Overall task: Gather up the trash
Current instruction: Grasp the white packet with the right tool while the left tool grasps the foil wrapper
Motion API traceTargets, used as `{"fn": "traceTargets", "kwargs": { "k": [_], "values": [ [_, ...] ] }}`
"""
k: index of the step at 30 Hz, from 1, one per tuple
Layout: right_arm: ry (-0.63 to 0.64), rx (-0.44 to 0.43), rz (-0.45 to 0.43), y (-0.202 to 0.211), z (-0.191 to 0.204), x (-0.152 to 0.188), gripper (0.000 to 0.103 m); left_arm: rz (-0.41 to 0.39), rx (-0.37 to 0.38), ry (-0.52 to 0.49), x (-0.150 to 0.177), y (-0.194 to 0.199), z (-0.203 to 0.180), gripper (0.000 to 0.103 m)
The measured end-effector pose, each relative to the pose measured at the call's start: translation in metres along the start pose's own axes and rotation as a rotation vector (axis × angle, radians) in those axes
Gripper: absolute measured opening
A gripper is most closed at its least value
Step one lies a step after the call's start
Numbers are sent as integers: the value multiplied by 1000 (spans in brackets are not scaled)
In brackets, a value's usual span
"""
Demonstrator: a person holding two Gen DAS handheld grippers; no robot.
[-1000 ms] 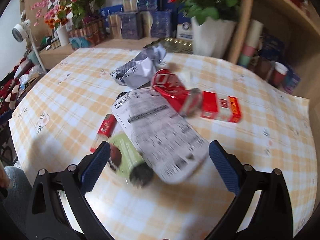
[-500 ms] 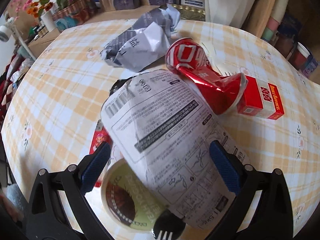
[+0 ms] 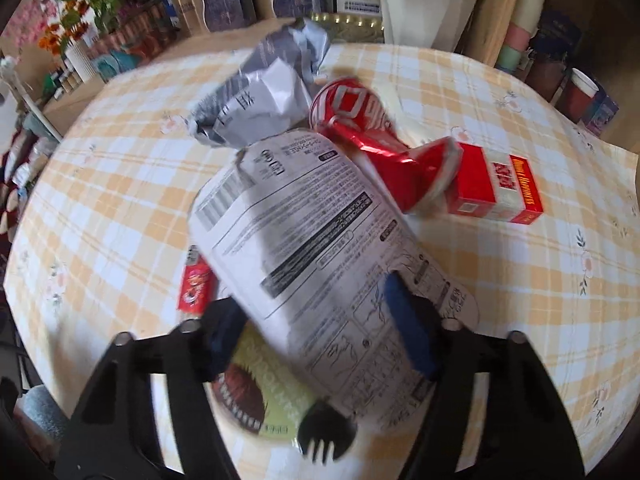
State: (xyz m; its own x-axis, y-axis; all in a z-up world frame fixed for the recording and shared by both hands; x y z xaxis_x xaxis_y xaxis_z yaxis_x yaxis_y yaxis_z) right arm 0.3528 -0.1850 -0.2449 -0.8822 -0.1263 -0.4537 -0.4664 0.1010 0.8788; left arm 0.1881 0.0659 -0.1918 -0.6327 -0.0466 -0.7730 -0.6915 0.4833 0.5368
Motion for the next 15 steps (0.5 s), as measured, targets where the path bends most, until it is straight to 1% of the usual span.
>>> {"fn": "traceTargets", "kwargs": {
  "k": [1, 2, 3, 6, 9, 15],
  "values": [
    [-8, -18, -11, 6, -2, 1, 50, 0, 1, -2, 0, 1, -1, 97],
    [-14, -33, -19, 11, -3, 2, 46, 0, 3, -3, -1, 2, -2, 97],
    [-24, -63, -34, 20, -6, 3, 24, -1, 5, -3, -2, 2, -3, 97],
    [-55, -86, -61, 39, -17, 9, 20, -7, 15, -5, -4, 6, -9, 97],
    [-87, -106, -103, 57, -33, 15, 13, -8, 24, -17, -6, 7, -15, 97],
    [-248, -178, -191, 91, -83, 30, 8, -3, 53, -20, -11, 5, -26, 97]
  ]
}}
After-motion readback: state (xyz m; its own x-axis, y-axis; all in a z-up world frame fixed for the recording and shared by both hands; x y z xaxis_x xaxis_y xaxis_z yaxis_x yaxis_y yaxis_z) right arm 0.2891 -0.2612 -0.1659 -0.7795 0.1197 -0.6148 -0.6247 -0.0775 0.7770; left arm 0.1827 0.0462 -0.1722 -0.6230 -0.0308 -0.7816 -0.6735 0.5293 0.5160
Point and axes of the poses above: each gripper's, at about its wrist camera, not at the fingertips, and y roughly against the way its jaws point, z to its left, x to its underside, the point moved 5 cm from there along -y, roughly the way its jaws point, and after that the axes turned 15 degrees about x, right-handed, at the moved point
